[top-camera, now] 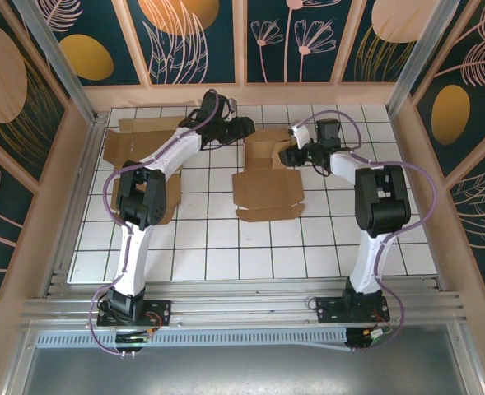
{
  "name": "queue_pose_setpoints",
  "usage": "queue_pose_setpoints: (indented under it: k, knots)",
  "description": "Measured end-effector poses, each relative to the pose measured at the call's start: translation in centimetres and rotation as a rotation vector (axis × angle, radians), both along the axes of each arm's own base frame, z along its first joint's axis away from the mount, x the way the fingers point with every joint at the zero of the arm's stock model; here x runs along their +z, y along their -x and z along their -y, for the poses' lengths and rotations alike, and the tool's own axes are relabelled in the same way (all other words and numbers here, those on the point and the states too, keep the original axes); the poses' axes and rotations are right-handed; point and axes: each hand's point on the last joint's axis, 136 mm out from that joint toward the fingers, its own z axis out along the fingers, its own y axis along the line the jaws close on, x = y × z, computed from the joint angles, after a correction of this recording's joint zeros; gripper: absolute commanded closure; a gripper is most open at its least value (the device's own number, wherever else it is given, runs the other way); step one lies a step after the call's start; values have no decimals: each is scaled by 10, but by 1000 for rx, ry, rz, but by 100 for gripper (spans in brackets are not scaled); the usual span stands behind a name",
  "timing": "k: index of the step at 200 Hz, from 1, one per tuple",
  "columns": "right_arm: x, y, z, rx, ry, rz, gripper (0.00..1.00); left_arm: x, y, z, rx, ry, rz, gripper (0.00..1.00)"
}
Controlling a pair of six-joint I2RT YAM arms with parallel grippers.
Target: Fold the paper box
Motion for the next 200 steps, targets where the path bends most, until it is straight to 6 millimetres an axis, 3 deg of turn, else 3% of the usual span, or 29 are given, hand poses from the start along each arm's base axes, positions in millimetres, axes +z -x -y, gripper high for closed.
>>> queue_pose_setpoints:
  k: [44, 69, 84, 102, 116, 168, 200]
  knots:
    - [-2, -17, 3, -91, 25, -2, 67, 0, 0, 0, -4, -1, 3, 48]
    - [-3, -25, 6, -190, 57, 4, 86, 0, 1, 1, -6, 0, 3, 48]
    - [-3, -32, 8, -271, 68, 2, 83, 1, 1, 1, -7, 1, 3, 48]
    - [-6, -39, 6, -349, 71, -12, 67, 1, 1, 1, -8, 2, 3, 48]
    - [-18, -40, 1, -386, 71, -44, 64, 1, 2, 2, -11, 3, 2, 48]
    - [-18, -51, 0, -450, 51, -50, 100, 1, 2, 3, -12, 5, 6, 47]
    - [-18, -52, 0, -460, 64, -38, 99, 3, 1, 3, -10, 6, 14, 47]
